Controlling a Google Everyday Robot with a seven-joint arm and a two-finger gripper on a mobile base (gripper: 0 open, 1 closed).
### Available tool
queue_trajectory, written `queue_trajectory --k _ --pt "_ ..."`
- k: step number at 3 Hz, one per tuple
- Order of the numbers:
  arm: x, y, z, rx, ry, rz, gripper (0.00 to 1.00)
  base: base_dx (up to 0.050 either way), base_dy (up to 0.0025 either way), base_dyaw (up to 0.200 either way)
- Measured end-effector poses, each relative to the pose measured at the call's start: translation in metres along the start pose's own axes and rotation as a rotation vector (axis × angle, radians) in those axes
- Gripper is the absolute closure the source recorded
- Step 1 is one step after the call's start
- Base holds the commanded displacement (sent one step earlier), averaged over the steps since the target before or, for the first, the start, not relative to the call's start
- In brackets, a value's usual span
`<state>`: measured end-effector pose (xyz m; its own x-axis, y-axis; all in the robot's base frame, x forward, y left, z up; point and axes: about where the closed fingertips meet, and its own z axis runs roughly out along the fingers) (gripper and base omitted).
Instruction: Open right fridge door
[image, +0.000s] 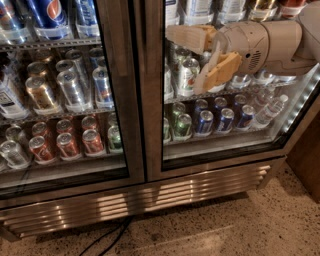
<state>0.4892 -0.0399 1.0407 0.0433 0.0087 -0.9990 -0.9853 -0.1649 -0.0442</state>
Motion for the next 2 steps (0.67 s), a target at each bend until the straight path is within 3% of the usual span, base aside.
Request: queue_trajectory --k 1,2 --pt "-0.0063 0.0014 0.0005 -0.057 -0.126 -0.017 0.00 0.000 0.00000 0.000" --pt "-0.0063 0.0014 0.0005 -0.057 -0.126 -0.017 0.00 0.000 0.00000 0.000"
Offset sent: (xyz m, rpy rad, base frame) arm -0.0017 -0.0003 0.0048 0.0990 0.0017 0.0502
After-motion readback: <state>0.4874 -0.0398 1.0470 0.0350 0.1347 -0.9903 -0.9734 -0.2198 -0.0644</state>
